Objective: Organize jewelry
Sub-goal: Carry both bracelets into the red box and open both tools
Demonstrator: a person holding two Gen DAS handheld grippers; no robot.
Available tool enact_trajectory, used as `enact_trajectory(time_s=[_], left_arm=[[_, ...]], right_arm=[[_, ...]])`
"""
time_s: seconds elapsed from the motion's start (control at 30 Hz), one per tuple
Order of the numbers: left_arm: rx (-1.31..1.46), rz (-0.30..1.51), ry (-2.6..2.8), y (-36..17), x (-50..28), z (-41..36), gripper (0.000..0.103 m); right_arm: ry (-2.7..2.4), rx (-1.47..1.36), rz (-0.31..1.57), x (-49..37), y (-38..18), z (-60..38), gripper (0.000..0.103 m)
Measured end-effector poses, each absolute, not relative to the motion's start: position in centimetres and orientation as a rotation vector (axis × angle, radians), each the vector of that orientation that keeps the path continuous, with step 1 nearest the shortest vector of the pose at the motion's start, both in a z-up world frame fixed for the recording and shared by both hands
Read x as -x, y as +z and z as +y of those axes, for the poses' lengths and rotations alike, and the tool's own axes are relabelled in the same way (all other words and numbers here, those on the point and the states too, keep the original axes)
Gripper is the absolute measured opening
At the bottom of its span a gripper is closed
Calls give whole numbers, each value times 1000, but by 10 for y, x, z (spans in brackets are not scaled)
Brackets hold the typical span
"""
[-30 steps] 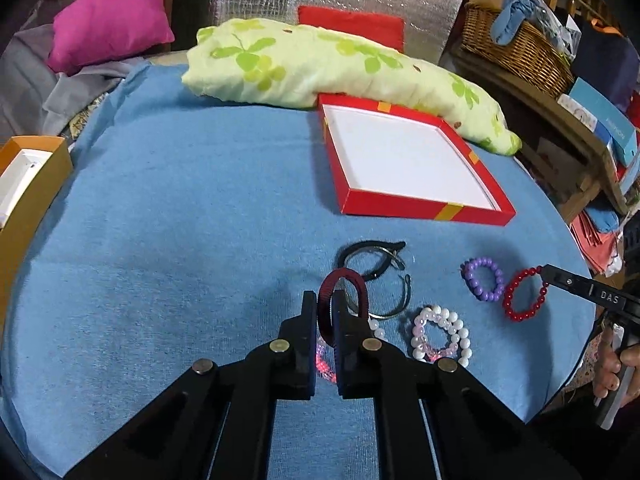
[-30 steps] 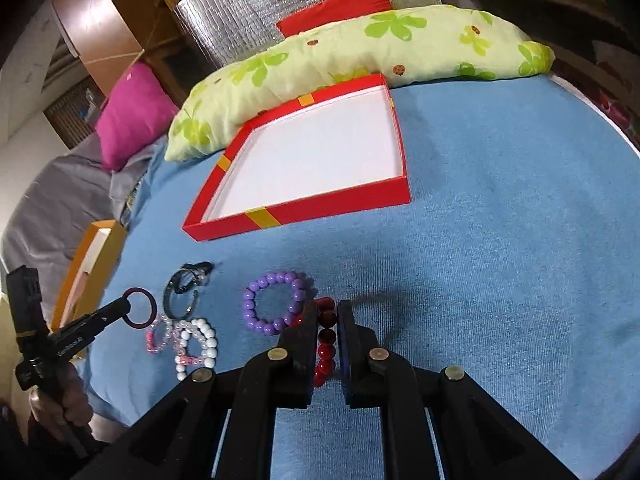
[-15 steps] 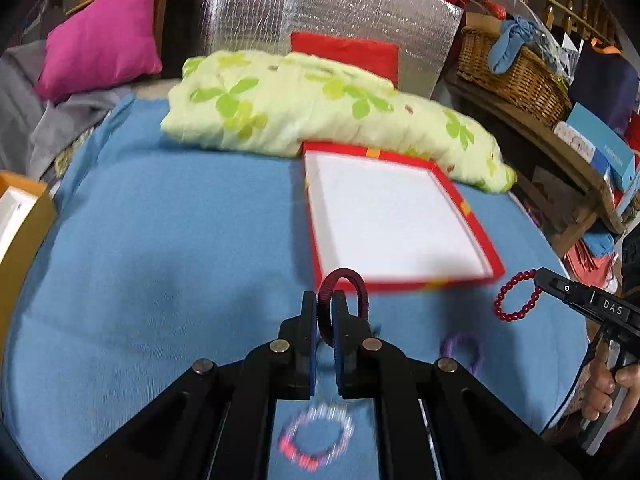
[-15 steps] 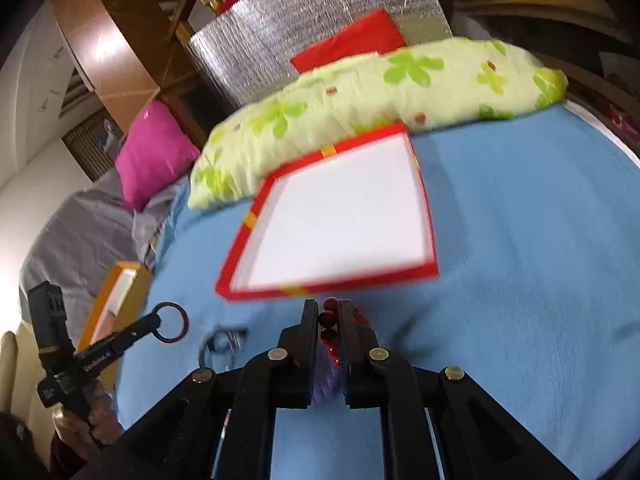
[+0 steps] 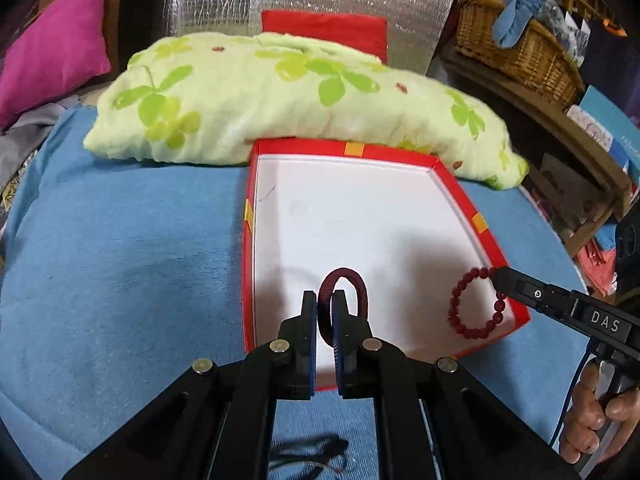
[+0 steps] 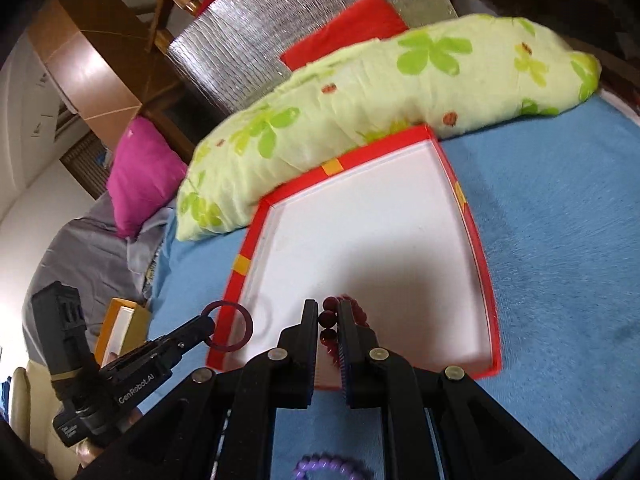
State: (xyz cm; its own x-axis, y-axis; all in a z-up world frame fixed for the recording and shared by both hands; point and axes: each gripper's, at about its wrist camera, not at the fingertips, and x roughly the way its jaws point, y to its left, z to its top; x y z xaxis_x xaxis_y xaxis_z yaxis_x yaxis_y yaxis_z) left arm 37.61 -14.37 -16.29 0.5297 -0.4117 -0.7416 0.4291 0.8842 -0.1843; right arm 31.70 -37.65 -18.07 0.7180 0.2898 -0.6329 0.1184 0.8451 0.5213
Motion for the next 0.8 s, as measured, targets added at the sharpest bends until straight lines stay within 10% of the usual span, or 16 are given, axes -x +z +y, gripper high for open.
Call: enact_trajectory(time_s=[0.33, 0.67, 0.8], left_arm=[[-83, 934, -448, -182, -399, -157, 10], [-117, 868, -398, -162, -391, -147, 54], [-112, 841, -348, -151, -387, -130, 55]], right_arm=[[2, -556, 815, -349, -201, -388, 14], [-30, -528, 802, -345, -193, -394, 15], [-11, -515, 800, -337, -186, -389, 23]])
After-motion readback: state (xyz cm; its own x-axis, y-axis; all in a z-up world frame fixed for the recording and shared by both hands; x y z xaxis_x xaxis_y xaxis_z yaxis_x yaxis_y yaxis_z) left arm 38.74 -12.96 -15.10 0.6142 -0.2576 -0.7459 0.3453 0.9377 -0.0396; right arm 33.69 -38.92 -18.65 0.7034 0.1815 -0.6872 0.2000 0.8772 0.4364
